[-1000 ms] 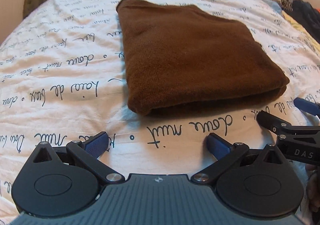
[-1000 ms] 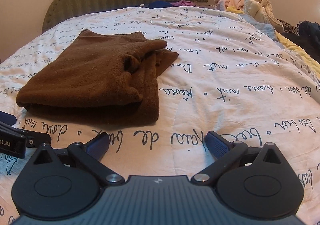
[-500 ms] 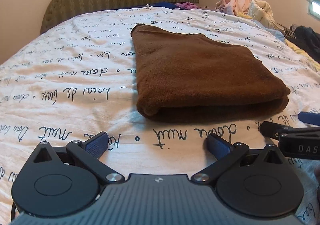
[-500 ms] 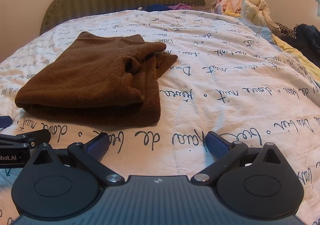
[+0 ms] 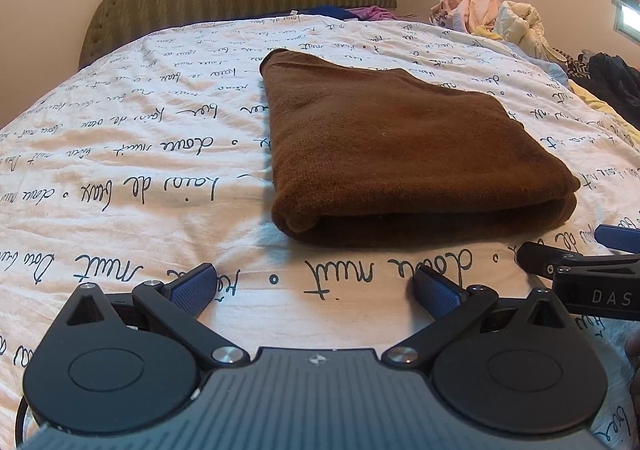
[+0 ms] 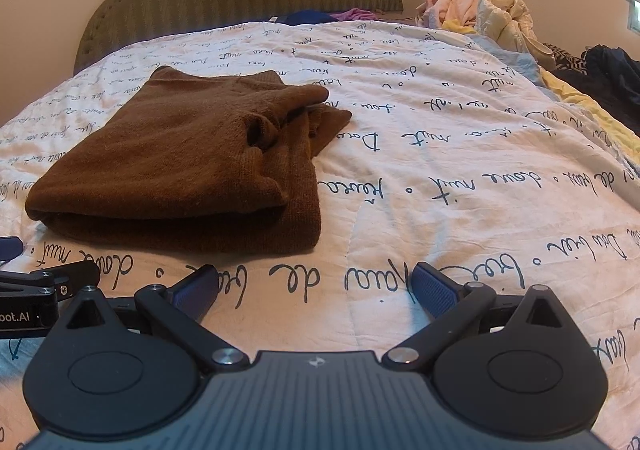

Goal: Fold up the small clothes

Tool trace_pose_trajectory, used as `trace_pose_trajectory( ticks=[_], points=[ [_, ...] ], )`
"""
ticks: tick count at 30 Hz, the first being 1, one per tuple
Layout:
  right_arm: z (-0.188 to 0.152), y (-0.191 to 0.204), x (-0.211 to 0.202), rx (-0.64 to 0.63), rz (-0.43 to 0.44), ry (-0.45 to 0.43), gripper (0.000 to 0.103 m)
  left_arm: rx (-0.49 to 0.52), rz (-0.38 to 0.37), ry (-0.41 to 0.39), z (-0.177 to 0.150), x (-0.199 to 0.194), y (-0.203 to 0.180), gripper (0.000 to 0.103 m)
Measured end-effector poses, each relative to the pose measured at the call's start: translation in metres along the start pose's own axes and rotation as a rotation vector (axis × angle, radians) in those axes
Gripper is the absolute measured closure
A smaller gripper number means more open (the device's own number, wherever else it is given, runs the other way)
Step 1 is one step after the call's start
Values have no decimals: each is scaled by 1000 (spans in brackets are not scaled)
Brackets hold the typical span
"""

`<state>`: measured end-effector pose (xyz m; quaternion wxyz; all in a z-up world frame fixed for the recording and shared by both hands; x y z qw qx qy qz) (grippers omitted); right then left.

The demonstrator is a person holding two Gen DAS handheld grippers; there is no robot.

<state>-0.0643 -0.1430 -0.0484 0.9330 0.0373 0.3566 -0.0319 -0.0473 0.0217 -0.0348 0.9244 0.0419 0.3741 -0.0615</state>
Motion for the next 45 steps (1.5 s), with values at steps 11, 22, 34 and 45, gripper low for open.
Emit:
trace_pose_trajectory(
  ticks=[11, 22, 34, 45],
  points=[
    [0, 0, 0, 3, 2, -1, 0, -16, -10, -2, 1, 0, 2, 0],
    [2, 4, -3, -20, -4, 2, 0, -21, 7, 19, 5, 2, 2, 0],
    [8, -3, 3, -36, 33, 42, 0, -19, 24, 34, 6, 4, 0, 0],
    [3, -3, 1, -17, 35, 15, 0, -18, 43, 37, 7, 8, -2, 0]
  ],
)
Point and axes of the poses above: each gripper's, at about its wrist camera, not at the fingertips, and x roughly the way its jaws point, y to its left, z to its top, the point moved 5 cm from there along x, roughly the way its jaws point, and after that the axes turned 2 degrees about y, right-handed, at the moved point
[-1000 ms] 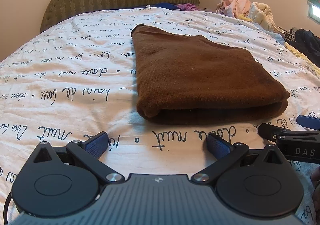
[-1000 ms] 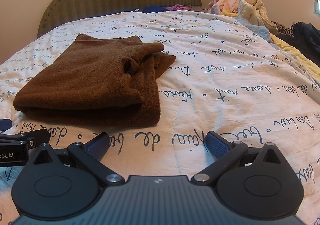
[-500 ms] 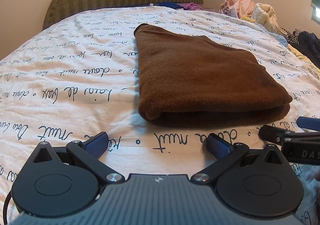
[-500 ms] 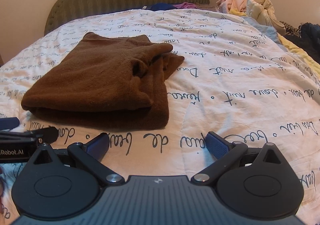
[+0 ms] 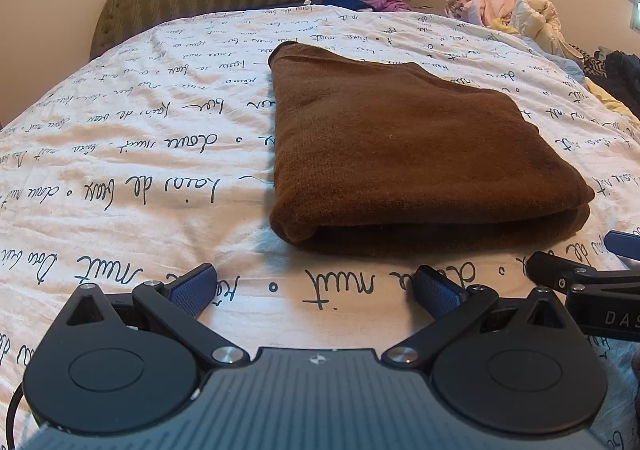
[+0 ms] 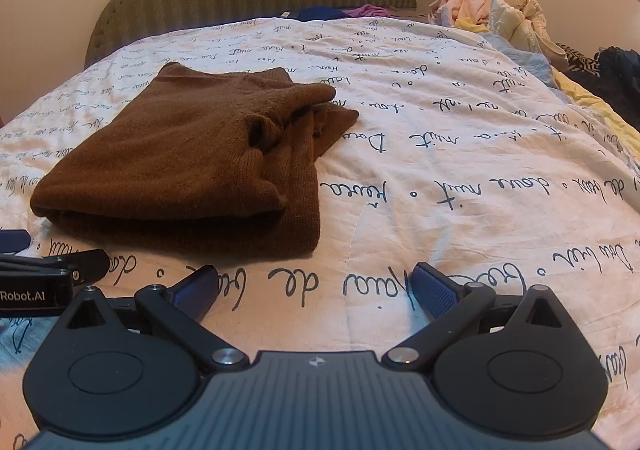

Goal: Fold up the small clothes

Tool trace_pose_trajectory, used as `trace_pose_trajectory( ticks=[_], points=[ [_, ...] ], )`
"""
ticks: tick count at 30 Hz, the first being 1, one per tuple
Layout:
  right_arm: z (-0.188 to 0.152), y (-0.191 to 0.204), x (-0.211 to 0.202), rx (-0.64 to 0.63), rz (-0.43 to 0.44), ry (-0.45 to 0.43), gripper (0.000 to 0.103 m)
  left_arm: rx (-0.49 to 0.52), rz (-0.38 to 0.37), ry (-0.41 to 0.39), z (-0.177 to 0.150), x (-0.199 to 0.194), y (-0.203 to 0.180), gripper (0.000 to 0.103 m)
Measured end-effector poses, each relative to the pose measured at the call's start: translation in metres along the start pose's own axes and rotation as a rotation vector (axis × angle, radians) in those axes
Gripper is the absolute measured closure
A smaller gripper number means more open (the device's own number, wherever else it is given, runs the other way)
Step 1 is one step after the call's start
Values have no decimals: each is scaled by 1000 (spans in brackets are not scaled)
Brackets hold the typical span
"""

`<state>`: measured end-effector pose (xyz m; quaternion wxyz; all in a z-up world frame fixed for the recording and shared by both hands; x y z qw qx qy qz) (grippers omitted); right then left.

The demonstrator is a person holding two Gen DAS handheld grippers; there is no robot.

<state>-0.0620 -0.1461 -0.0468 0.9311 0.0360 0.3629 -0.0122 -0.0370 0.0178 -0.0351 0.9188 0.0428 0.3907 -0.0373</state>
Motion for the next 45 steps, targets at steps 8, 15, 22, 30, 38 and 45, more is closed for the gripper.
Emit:
trace_pose_trajectory(
  ticks=[8, 15, 22, 30, 38, 45],
  points=[
    [1, 0, 1, -6, -2, 4, 0, 1, 0, 2, 1, 1, 0, 0],
    [2, 0, 3, -12, 4, 12, 0, 1, 1, 6, 1, 1, -1, 0],
    [2, -1, 3, -18, -4, 10, 0, 2, 4, 0, -1, 0, 0, 0],
    [2, -1, 3, -14, -1, 8, 0, 2, 5, 0, -1, 0, 0, 0],
    [2, -2, 3, -16, 2, 9, 0, 2, 5, 1, -1, 1, 0, 0],
    [1, 0, 0, 3, 8, 0, 0, 2, 4, 1, -1, 1, 0, 0]
  ],
)
Point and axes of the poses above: each gripper's, at about its wrist camera, not at the fingertips, and x roughly the way its jaws point, y to its left, z to its top, the point moved 5 cm from there along x, roughly the way its jaws point, and after that the axes turned 2 degrees about y, right-handed, at the moved point
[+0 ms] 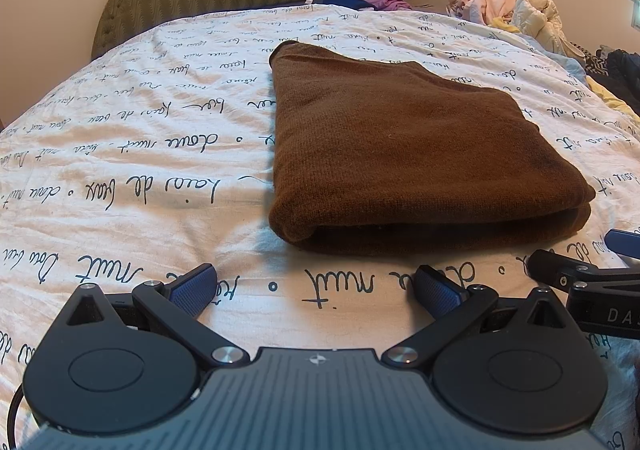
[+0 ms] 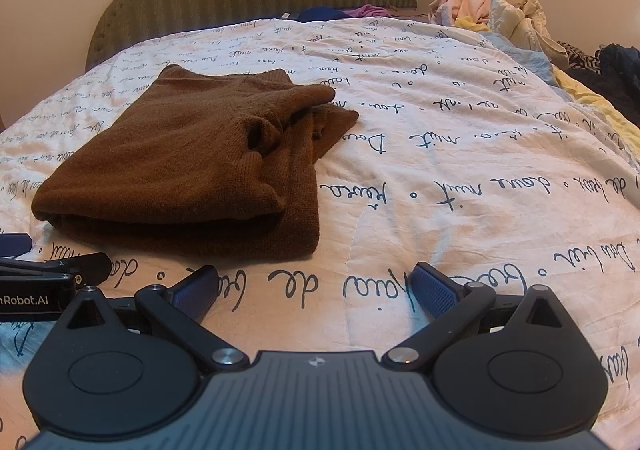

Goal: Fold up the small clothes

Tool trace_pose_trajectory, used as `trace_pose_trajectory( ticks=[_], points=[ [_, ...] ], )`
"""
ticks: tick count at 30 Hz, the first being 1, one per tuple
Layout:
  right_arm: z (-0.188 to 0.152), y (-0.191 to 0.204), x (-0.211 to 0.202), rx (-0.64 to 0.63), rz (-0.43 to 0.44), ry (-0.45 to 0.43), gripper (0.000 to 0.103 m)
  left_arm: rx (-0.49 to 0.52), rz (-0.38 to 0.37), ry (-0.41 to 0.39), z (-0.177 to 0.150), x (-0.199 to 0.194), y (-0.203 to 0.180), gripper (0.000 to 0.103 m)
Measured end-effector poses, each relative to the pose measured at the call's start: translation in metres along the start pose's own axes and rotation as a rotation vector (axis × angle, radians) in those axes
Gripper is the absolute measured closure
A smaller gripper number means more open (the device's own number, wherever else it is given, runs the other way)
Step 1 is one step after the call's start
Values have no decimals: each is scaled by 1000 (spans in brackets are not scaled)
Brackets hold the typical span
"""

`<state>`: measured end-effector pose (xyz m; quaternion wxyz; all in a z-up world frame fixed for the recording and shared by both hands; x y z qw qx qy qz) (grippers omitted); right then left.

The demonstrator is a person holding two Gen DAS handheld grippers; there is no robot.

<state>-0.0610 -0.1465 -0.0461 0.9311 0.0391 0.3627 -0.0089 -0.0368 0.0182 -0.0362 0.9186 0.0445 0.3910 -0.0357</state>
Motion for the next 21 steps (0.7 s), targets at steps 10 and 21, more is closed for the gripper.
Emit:
trace_pose_trajectory(
  ticks=[10, 21],
  points=[
    [-1, 1, 0, -6, -8, 3, 0, -4, 1, 2, 0, 0, 0, 0],
    [-1, 1, 0, -7, -10, 3, 0, -19, -3, 4, 0, -2, 1, 0]
  ],
)
Point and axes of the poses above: each gripper's, at about its wrist camera, not at the fingertips, and x roughly the way its jaws point, y to its left, z to its top, the point moved 5 cm from there along x, roughly the way its jaws point, and after that the axes turned 2 degrees about y, right-handed, at the moved point
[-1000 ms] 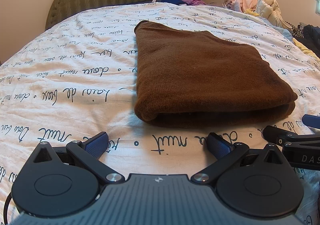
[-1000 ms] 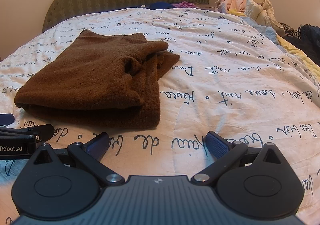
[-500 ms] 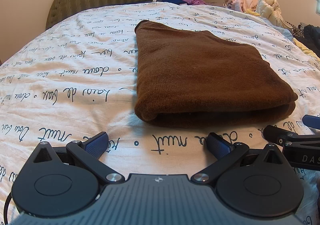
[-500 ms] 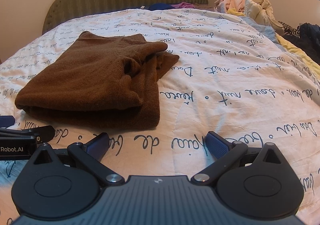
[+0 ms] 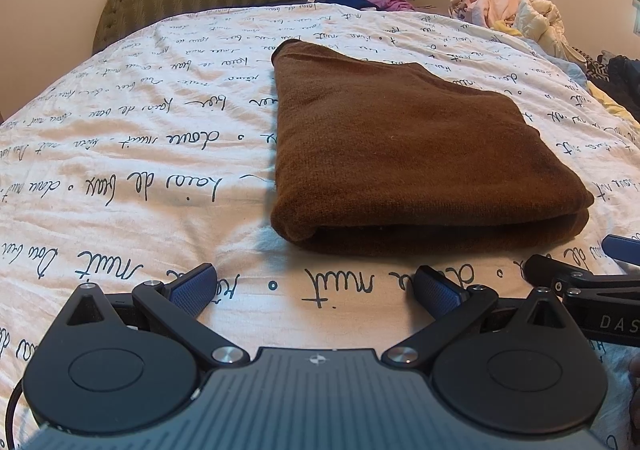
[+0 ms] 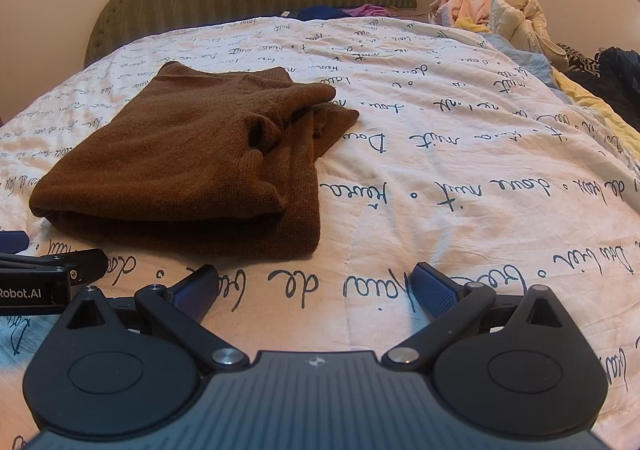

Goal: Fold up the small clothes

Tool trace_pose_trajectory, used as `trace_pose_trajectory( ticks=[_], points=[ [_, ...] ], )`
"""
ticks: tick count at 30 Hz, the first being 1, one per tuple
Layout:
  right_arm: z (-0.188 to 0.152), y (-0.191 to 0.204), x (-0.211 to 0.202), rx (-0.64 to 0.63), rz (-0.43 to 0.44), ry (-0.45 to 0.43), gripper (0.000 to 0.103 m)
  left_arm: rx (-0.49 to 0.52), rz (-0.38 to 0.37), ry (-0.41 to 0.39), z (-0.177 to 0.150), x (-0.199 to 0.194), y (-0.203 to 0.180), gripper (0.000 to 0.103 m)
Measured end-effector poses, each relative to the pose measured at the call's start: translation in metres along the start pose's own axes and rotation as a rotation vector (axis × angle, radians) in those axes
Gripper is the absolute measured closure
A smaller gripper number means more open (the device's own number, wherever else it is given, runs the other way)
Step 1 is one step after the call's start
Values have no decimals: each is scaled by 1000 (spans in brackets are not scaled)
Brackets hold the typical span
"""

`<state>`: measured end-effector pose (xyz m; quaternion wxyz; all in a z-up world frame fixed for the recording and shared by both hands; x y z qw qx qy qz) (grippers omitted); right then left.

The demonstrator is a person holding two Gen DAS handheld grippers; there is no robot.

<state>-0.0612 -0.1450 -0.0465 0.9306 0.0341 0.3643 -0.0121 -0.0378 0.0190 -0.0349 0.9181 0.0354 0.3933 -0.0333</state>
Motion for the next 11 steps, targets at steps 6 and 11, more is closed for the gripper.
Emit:
trace_pose_trajectory(
  ticks=[6, 11],
  points=[
    [0, 0, 0, 0, 0, 0, 0, -51, -2, -29, -1, -5, 9, 0],
    [0, 0, -1, 0, 0, -2, 0, -41, 40, -48, -1, -16, 9, 0]
  ],
)
Point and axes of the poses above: each gripper's, at about its wrist camera, not at the fingertips, and x roughly the way its jaws point, y to its left, z to its top, the point moved 5 cm from there along x, roughly the way its jaws point, and after that the axes turned 2 degrees about y, right-handed, at the moved point
